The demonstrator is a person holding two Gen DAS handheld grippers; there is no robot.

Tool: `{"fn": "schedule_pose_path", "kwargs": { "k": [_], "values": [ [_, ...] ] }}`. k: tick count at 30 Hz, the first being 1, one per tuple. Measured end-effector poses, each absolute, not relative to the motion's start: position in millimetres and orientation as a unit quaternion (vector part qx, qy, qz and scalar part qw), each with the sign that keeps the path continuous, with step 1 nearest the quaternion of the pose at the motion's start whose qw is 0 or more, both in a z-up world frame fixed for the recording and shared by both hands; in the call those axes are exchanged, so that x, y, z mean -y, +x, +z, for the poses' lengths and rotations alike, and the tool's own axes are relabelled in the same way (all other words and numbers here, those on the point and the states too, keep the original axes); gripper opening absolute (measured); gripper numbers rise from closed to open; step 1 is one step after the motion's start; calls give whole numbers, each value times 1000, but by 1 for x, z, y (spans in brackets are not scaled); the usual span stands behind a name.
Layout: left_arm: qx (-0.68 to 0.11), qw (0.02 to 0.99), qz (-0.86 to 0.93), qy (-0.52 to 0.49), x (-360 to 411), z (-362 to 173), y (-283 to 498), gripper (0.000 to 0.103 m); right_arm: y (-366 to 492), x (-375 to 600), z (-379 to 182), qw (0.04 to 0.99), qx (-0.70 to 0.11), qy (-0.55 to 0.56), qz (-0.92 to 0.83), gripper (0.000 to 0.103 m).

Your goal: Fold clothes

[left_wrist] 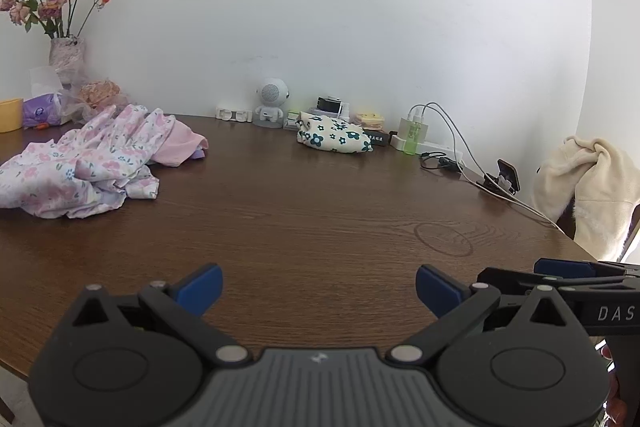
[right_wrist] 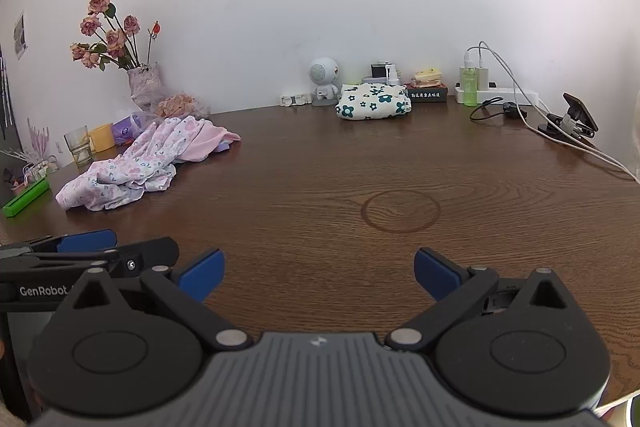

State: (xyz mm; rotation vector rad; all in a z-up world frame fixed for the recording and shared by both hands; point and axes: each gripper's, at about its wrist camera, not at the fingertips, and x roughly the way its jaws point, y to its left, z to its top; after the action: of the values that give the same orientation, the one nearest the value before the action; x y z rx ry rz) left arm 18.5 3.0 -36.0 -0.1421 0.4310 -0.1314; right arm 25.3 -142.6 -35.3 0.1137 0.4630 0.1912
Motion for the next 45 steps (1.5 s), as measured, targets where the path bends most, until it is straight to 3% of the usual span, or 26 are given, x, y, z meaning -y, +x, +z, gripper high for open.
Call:
{"fn": "schedule_pose_path", "kwargs": {
  "k": [45],
  "values": [
    [-225,968,-55,-95,-11,-38,15,103,26,138,-39,964,-239,61,102,103]
  ]
}}
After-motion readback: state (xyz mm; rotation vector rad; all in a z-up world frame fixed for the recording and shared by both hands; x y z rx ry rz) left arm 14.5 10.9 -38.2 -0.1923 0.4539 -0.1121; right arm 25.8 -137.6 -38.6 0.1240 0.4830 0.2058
